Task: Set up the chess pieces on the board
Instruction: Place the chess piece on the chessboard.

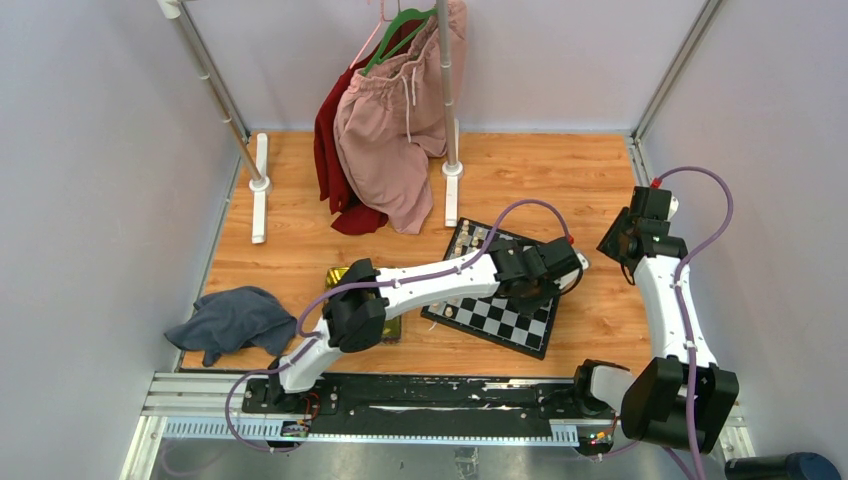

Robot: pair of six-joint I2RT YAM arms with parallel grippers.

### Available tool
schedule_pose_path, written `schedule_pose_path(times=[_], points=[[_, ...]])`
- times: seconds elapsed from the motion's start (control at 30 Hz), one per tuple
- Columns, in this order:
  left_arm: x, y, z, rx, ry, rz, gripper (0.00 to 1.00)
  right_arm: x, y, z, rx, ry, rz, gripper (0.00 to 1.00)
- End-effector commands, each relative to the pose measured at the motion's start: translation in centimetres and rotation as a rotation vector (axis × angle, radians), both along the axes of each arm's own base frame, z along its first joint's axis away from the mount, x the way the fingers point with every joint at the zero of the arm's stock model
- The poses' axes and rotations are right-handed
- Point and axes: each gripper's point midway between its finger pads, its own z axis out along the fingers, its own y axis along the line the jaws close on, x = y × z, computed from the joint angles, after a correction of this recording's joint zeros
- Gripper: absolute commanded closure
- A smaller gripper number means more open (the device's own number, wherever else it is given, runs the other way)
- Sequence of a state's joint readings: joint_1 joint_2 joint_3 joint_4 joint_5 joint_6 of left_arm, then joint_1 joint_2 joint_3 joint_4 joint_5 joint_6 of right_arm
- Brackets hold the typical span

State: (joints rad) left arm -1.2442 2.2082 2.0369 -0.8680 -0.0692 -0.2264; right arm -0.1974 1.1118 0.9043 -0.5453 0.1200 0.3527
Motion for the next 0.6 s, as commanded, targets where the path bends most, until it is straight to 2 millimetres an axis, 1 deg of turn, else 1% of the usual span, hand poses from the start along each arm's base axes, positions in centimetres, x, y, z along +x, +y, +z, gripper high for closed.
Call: schedule_pose_path(times=[0.0,0.3,0.57], points=[[-0.5,-2.2,0.1,-0.049,0.051,0.008,1.00,-0.5,-0.2,-0.2,0.013,-0.004,-0.020,0.59],[-0.6,-3.7,-1.6,-0.055,0.090,0.044,1.00,-0.7,-0.2,0.0,0.007,-0.012,-0.020,0.59],[0.1,-4.9,-2.1,-0.086,0.078,0.067,1.00,-0.8,-0.2,0.0,0.006,-0.013,-0.018,0.59]])
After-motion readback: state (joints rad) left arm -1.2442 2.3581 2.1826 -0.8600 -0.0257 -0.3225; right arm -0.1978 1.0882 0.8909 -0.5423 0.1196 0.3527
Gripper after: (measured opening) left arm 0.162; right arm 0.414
